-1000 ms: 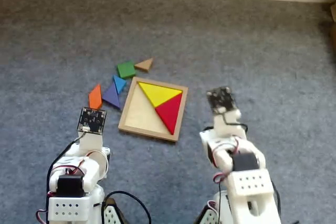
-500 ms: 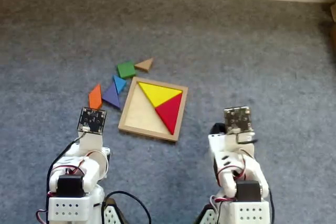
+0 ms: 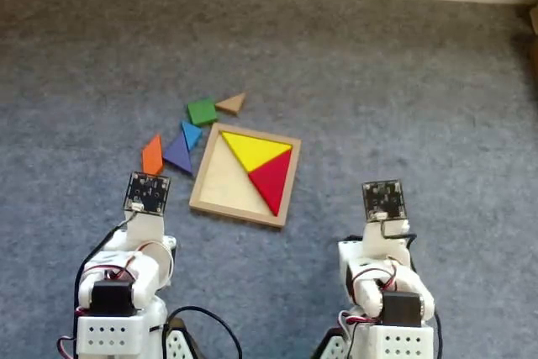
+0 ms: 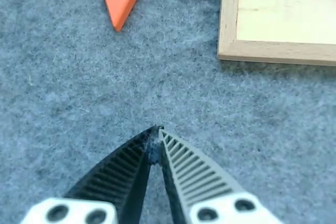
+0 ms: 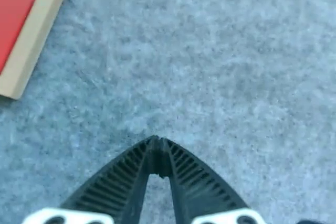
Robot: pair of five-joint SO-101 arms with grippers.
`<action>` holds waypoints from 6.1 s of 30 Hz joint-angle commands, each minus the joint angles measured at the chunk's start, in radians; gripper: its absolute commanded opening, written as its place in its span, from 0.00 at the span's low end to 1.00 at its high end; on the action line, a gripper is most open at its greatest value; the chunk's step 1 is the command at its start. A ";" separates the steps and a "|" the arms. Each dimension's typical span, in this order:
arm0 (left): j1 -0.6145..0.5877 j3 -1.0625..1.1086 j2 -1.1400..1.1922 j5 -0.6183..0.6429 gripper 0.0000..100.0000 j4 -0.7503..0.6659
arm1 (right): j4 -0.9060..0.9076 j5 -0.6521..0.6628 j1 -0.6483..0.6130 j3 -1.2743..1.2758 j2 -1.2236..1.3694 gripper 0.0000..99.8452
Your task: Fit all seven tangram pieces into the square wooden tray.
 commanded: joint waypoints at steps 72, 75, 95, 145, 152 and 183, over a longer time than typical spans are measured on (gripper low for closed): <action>-0.117 -0.601 0.013 -0.525 0.13 0.117 | 0.008 0.000 0.013 0.143 0.013 0.02; -0.133 -0.628 0.015 -0.526 0.14 0.126 | 0.008 0.000 0.013 0.143 0.013 0.02; -0.134 -0.977 0.947 -0.562 0.26 0.069 | 0.008 0.000 0.013 0.143 0.013 0.02; 0.153 -1.538 2.063 0.072 0.27 -0.675 | 0.008 0.000 0.013 0.143 0.013 0.02; 0.197 -1.623 2.157 -0.014 0.27 -0.675 | 0.008 0.000 0.013 0.143 0.013 0.02; 0.188 -1.917 2.542 -0.413 0.24 -0.674 | 0.008 0.000 0.013 0.143 0.013 0.02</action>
